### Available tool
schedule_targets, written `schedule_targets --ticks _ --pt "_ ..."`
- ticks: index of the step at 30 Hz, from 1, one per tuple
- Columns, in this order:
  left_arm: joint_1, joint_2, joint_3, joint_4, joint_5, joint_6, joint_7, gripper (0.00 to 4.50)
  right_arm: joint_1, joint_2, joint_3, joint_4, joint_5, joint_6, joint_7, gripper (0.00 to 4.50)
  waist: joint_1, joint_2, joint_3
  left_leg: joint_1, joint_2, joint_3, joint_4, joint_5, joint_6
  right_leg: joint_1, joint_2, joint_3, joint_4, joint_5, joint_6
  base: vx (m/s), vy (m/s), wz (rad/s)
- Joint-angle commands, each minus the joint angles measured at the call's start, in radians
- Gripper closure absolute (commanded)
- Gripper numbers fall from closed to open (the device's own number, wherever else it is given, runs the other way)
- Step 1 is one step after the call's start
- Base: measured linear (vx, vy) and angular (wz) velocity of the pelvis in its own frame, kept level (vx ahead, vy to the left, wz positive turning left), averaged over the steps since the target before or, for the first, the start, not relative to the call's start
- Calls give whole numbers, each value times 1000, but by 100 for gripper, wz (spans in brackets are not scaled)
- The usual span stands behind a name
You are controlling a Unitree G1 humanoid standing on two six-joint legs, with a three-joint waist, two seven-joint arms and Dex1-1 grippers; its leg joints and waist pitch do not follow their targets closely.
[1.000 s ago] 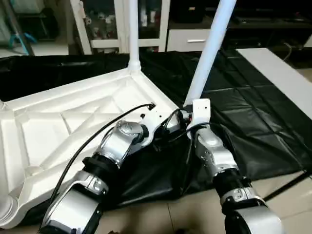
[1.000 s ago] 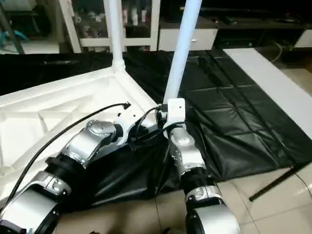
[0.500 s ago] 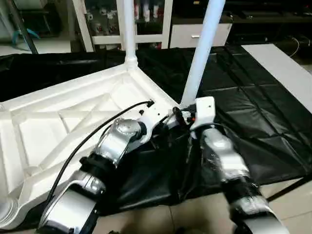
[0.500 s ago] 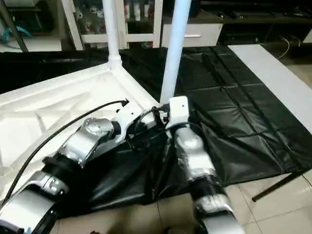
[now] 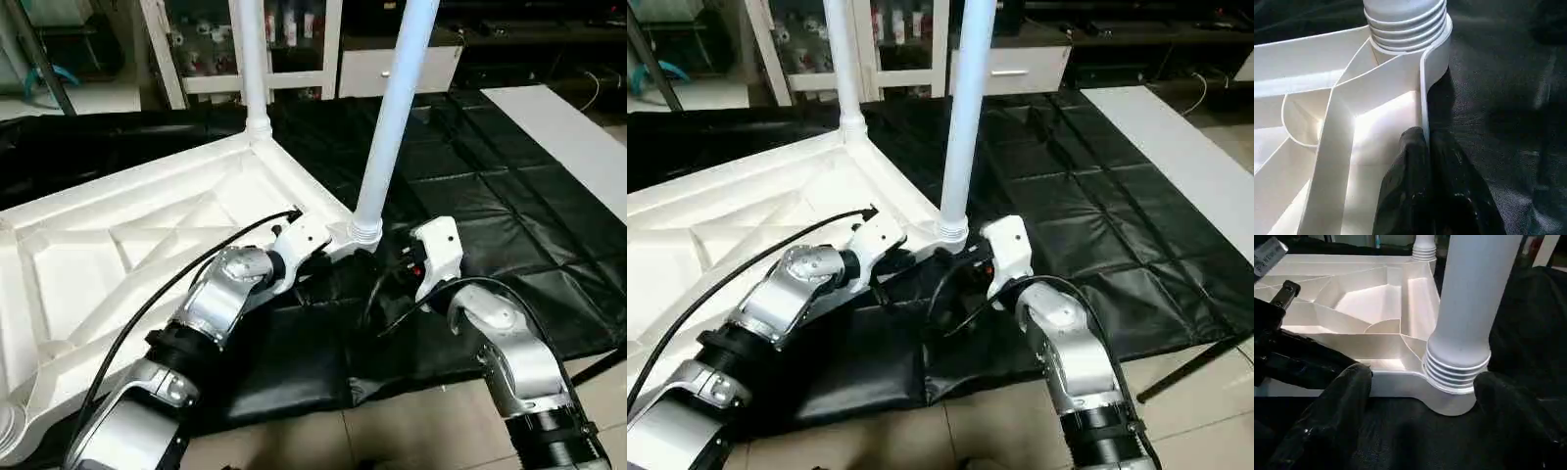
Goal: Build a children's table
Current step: Rotate leg to tighten
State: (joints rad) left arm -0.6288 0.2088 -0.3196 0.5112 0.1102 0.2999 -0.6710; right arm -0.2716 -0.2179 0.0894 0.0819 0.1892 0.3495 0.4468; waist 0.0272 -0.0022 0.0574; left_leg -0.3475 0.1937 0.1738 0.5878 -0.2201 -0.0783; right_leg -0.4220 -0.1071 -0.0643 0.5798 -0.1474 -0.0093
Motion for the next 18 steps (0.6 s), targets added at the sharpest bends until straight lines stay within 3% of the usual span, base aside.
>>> schedule_targets --ticks 1,2,4,5,7,8,9,10,12,13,14,15,16,17,18 --pt "18 8 26 -31 -35 -21 -5 450 1 -1 9 -18 -2 23 -3 79 1 -13 -67 11 23 3 -80 -247 56 66 -24 25 -63 -383 -179 0 0 0" --pt "19 8 27 -34 -37 -15 -9 450 -1 -1 10 -18 -2 24 -3 79 -3 -9 -64 22 21 2 -86 -327 55 67 -20 19 -71 -448 -180 0 0 0" --pt "22 12 29 -43 -39 -8 -17 450 -4 -3 10 -22 1 32 -1 79 -12 -9 -54 56 13 7 -93 -471 70 69 -7 6 -86 -564 -197 26 -3 -1" --pt "24 13 30 -46 -38 -4 -18 450 -5 -5 10 -24 1 34 0 79 -13 -11 -52 60 9 8 -91 -486 74 72 -8 5 -90 -595 -195 0 0 0" --pt "28 15 31 -54 -36 -1 -20 450 -6 -9 7 -28 1 42 5 79 -12 -12 -55 66 4 11 -91 -468 85 85 -13 11 -96 -623 -196 0 0 0" --pt "30 16 31 -57 -35 0 -21 450 -7 -10 5 -29 0 43 7 79 -11 -12 -57 76 4 15 -92 -455 92 88 -13 14 -97 -616 -207 53 -15 4" --pt "33 17 32 -61 -34 2 -22 450 -8 -17 11 -29 -8 37 13 79 -12 -15 -58 73 2 16 -94 -436 100 101 -11 18 -93 -590 -225 53 -15 4" --pt "33 17 32 -62 -34 3 -22 450 -7 -19 13 -29 -12 36 13 79 -8 -12 -63 71 1 17 -96 -401 109 114 -11 21 -88 -553 -243 63 -13 3" --pt "35 17 32 -65 -36 9 -22 450 -4 -35 37 -32 -44 27 11 79 -8 -7 -66 75 4 16 -99 -372 119 122 -7 21 -79 -500 -273 59 -5 2" --pt "35 18 32 -66 -36 10 -22 450 -4 -36 41 -31 -48 30 8 79 10 -30 -62 -30 -28 -10 -79 -293 204 189 -34 -4 -90 -519 -222 58 1 18" --pt "36 20 31 -68 -37 11 -23 450 -3 -35 43 -29 -50 31 5 79 10 -16 -76 -32 -39 -15 -51 -185 290 201 -69 -11 -109 -559 -181 79 3 41" --pt "36 21 30 -69 -37 11 -25 450 -3 -32 40 -29 -47 30 3 79 12 2 -79 -46 -39 -28 -39 -96 326 213 -69 -37 -113 -570 -171 79 3 41" --pt "37 22 30 -72 -38 13 -26 450 -2 -27 35 -31 -41 30 0 79 0 3 -78 -48 -43 -41 -32 -50 348 221 -58 -62 -116 -540 -168 101 3 52" --pt "38 23 30 -74 -38 14 -28 450 -2 -24 31 -34 -37 30 -3 79 -3 9 -76 -42 -43 -46 -33 -37 357 223 -55 -74 -119 -524 -168 110 11 57" --pt "37 24 29 -73 -37 13 -29 450 -2 -16 15 -34 -16 46 -5 79 -23 23 -79 2 -29 -53 -45 -20 343 210 -27 -84 -108 -483 -175 110 11 57"
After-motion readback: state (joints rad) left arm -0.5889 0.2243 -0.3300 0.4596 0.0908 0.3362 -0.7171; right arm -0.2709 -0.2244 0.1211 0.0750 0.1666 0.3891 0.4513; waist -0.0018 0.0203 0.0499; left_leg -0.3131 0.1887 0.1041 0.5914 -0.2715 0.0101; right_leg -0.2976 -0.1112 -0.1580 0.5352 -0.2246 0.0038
